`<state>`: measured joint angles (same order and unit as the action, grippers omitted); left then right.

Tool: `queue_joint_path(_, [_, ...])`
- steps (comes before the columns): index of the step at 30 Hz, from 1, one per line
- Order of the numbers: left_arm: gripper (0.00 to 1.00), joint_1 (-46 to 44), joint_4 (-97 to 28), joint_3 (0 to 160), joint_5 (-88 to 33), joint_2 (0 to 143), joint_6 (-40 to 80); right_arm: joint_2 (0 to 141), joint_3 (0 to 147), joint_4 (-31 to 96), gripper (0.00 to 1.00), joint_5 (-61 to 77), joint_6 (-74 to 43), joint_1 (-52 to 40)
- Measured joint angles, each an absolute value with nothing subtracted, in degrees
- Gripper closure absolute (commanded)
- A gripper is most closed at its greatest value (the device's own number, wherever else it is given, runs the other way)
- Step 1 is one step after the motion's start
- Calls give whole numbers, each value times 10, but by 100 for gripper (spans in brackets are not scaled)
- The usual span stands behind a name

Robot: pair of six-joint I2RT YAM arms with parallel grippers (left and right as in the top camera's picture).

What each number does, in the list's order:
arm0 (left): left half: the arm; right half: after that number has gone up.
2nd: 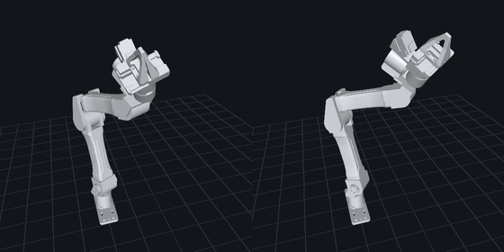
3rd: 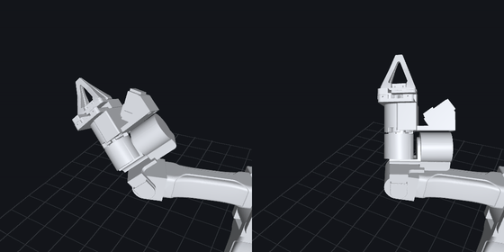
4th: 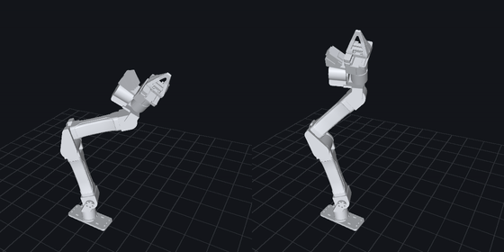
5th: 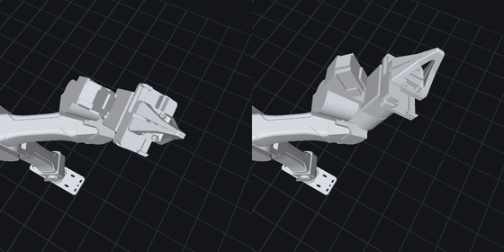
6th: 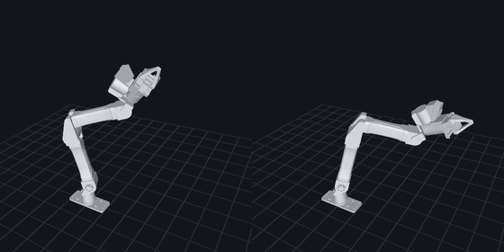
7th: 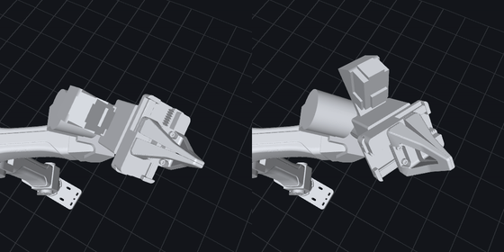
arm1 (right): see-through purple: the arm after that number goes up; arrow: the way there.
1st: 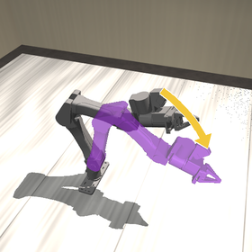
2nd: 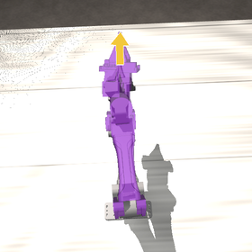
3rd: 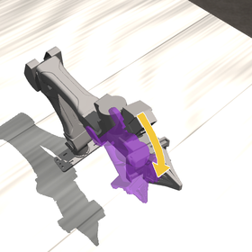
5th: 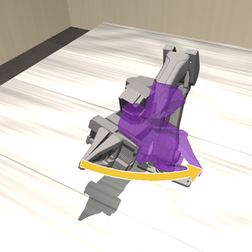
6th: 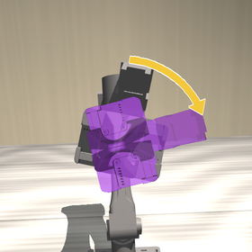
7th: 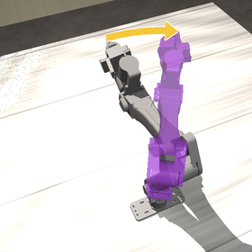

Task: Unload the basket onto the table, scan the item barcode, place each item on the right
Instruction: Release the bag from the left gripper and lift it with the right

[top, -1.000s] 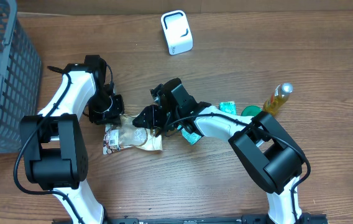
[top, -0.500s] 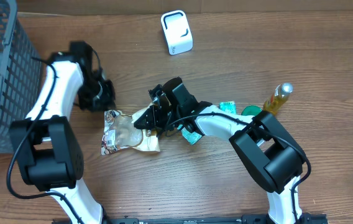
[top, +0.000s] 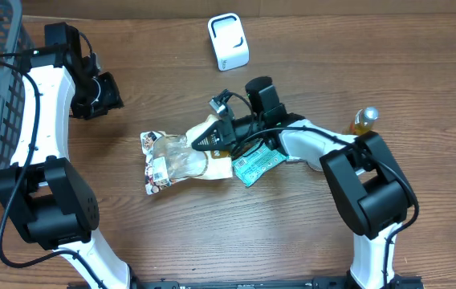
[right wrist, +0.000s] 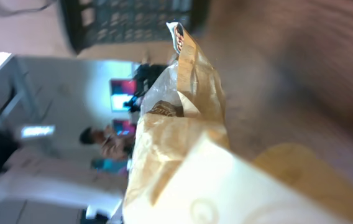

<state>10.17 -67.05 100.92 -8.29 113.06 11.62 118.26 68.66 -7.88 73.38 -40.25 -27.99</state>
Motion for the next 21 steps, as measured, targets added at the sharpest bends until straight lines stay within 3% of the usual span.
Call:
queue_joint_path(3, [0, 102, -667, 1009, -50, 1131, 116, 1156, 687, -78, 96, 770, -389, -276])
queue_joint_path(15, [1, 102, -662, 1009, 7, 1131, 116, 1064, 687, -68, 96, 825, -358, -274])
queue_joint_path(21, [1, 102, -662, 1009, 11, 1131, 116, 1064, 686, 44, 96, 740, -282, -274])
